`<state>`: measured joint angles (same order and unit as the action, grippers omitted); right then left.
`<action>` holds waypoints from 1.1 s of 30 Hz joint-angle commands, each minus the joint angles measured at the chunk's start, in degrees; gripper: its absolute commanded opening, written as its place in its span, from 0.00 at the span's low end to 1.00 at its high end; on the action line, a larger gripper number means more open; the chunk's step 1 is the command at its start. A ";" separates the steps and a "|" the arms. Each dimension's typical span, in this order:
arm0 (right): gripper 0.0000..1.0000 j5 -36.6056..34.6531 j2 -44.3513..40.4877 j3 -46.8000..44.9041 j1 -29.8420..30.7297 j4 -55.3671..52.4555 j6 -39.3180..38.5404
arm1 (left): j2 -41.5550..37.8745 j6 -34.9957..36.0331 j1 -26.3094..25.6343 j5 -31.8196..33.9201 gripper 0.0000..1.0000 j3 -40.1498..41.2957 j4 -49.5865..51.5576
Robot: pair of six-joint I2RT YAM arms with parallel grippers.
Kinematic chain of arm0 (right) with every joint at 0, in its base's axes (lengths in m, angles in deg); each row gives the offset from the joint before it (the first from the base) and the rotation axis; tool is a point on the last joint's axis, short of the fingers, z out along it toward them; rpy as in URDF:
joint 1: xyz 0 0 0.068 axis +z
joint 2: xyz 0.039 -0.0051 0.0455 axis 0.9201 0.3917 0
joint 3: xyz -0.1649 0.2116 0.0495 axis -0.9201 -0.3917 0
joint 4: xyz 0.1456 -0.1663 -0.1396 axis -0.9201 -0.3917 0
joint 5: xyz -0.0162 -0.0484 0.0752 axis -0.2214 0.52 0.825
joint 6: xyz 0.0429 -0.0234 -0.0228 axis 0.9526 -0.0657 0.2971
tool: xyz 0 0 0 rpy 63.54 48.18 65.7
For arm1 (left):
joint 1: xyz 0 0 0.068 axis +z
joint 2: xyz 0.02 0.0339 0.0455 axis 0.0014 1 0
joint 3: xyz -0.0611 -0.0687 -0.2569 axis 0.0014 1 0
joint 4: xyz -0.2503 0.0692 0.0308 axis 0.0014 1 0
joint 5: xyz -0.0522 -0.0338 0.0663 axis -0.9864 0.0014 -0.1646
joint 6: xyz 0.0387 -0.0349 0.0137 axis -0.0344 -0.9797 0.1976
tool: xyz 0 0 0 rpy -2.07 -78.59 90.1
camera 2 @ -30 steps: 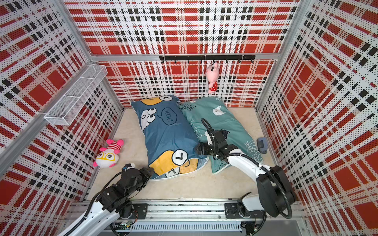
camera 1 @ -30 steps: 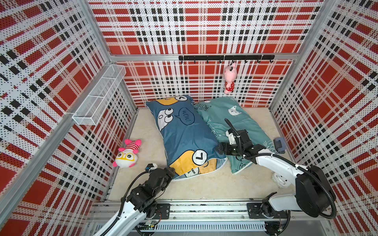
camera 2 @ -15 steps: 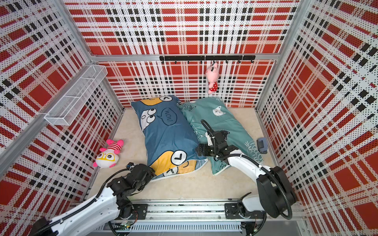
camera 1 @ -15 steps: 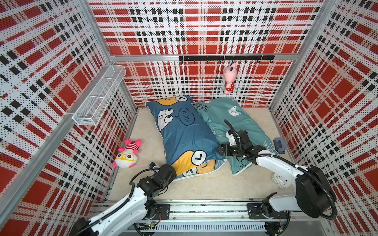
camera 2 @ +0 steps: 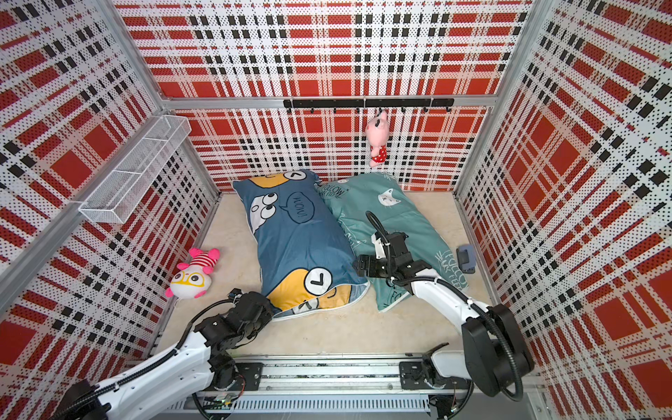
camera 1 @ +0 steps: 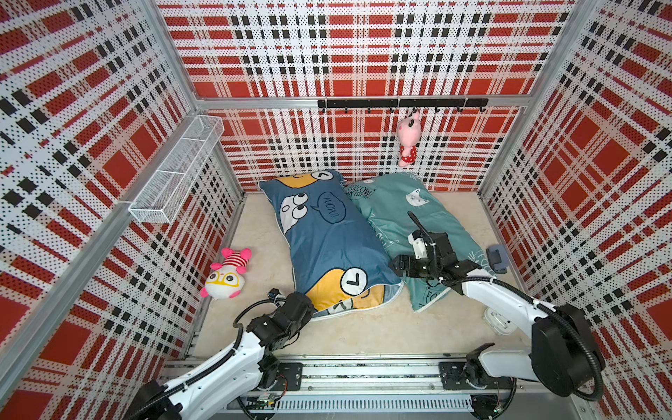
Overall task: Zip up pillowcases
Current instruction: Pick up the pillowcase from the center of the board, then adjust the pillowcase at the center of the board.
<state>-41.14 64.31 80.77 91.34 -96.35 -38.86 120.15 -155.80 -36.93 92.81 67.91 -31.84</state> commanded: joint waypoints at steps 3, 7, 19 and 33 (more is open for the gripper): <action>0.90 4.75 -5.33 0.31 -0.27 -3.69 -1.98 | 1.48 2.94 0.42 -0.68 0.01 -6.45 0.82; 0.85 7.20 -8.20 1.06 2.15 -5.43 -2.40 | 5.28 5.64 0.24 -2.35 0.00 -11.49 -0.87; 0.55 13.65 7.15 5.08 18.97 20.16 11.06 | 22.46 15.16 -4.49 -6.08 0.00 -25.28 -8.58; 0.37 5.01 26.59 12.01 12.96 25.77 10.16 | 13.36 17.39 -3.80 -7.71 0.55 -23.03 -2.04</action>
<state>-31.85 88.28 90.65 107.12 -72.84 -27.52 138.66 -138.88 -41.70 85.80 43.70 -33.26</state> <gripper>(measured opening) 0.374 0.538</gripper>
